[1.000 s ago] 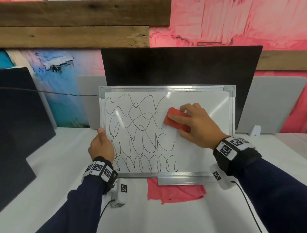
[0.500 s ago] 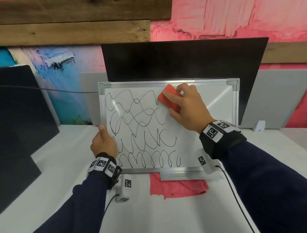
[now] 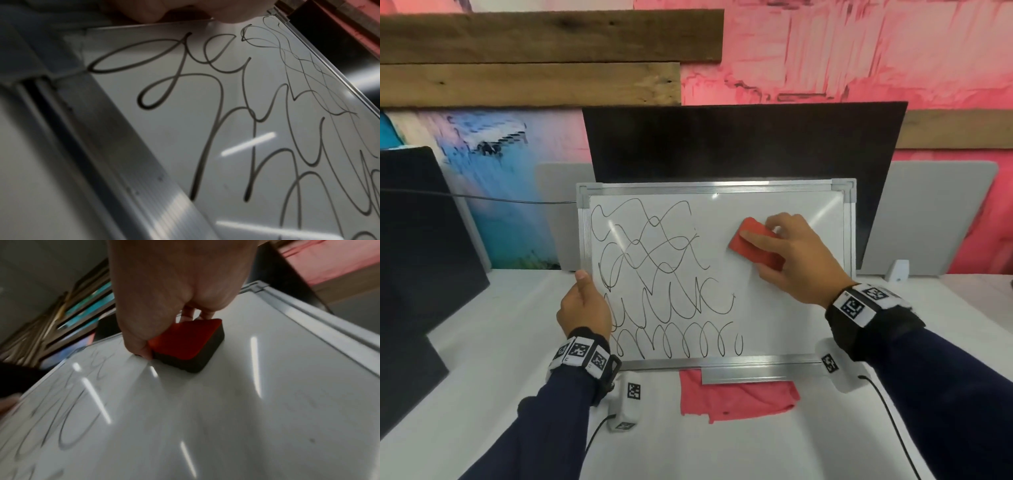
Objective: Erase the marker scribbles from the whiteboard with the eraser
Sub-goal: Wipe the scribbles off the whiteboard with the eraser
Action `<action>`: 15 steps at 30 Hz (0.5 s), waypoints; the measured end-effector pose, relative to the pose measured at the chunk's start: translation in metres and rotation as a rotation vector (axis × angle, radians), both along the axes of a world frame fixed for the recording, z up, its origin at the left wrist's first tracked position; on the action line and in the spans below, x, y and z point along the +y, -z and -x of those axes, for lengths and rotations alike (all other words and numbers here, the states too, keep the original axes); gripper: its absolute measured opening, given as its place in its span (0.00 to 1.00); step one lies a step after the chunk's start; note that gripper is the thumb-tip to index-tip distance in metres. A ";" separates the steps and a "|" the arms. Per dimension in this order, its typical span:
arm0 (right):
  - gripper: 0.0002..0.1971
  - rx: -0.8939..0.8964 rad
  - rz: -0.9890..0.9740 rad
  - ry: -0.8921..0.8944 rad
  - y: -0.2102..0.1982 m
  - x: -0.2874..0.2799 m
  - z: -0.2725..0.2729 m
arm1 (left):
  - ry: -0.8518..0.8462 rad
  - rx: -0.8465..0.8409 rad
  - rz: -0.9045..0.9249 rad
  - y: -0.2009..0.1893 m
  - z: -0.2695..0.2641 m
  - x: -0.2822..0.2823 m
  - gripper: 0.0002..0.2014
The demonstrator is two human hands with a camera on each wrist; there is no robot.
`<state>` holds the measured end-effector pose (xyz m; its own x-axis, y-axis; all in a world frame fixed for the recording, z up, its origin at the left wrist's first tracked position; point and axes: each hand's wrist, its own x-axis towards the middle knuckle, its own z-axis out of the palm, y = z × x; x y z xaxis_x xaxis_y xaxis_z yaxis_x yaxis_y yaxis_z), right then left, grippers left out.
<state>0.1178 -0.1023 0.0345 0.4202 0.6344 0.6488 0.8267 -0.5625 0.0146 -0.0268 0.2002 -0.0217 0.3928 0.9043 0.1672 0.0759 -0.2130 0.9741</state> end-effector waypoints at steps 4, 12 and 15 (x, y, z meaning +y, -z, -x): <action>0.30 0.037 -0.186 0.051 0.001 0.010 0.007 | -0.003 0.003 -0.014 0.003 0.000 0.002 0.31; 0.28 -0.003 0.349 -0.151 0.058 -0.032 0.028 | 0.008 0.013 -0.032 0.007 -0.002 0.006 0.29; 0.30 0.050 0.218 -0.080 0.045 -0.037 0.023 | 0.009 0.006 -0.028 0.007 -0.003 0.007 0.32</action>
<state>0.0951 -0.1390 -0.0108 0.3914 0.7896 0.4726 0.8712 -0.4833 0.0860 -0.0239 0.2069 -0.0292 0.4022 0.8957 0.1897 0.0792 -0.2404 0.9674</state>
